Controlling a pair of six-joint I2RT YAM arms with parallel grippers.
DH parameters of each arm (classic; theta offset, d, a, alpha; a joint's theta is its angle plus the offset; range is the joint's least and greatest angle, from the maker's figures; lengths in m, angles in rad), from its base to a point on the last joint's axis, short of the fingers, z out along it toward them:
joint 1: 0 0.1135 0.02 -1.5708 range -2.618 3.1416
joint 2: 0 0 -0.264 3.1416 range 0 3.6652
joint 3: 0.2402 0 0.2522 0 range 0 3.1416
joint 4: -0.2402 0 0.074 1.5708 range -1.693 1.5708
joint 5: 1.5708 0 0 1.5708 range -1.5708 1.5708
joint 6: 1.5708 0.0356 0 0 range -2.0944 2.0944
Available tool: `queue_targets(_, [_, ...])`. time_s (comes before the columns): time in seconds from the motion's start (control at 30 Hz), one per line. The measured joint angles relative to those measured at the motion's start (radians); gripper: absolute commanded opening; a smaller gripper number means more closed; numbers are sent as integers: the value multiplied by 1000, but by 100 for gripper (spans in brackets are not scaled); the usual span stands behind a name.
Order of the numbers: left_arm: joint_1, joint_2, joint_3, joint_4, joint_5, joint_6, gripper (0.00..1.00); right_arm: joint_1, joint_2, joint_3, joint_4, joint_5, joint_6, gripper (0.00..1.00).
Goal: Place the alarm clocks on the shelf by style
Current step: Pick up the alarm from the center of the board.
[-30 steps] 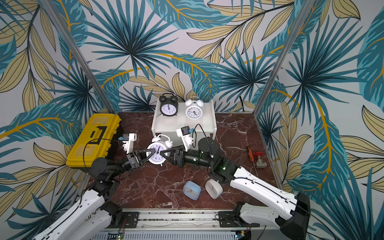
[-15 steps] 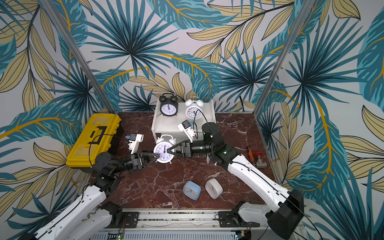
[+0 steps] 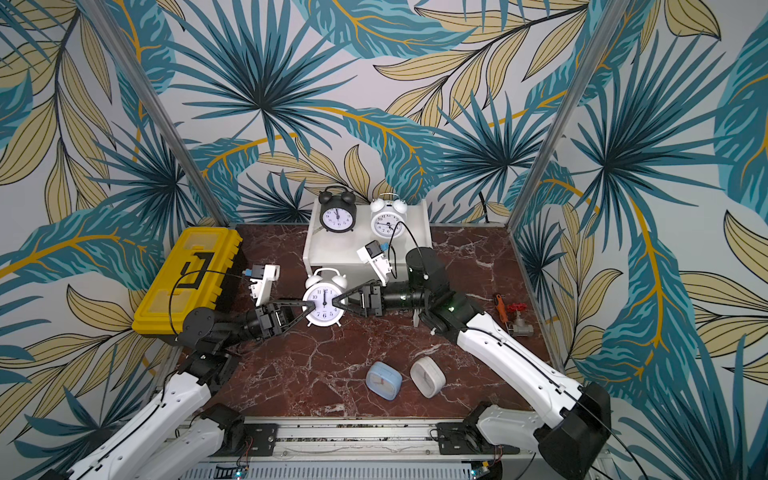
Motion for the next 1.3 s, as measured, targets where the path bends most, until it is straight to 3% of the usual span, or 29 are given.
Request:
queue_targets(0.27, [0,42,-23,117,-82,-53,25,60,-78,-193,261,169,150,78])
queue_targets(0.6, [0,76,-23,178,-81,-97,25,91,-78,-209,335,257,175,71])
queue_targets(0.77, [0,91,-24,187,-81,-104,25,93,-69,-196,346,270,174,58])
queue_targets(0.97, [0,140,-23,232,-65,-111,25,90,-56,-190,363,273,191,33])
queue_targets(1.07, [2,148,-23,247,-63,-113,36,90,-55,-190,370,274,196,27])
queue_targets(1.2, [2,148,-23,254,-58,-115,71,90,-54,-190,375,267,198,21])
queue_targets(1.3, [2,148,-23,257,-39,-121,73,90,-55,-190,369,262,181,21])
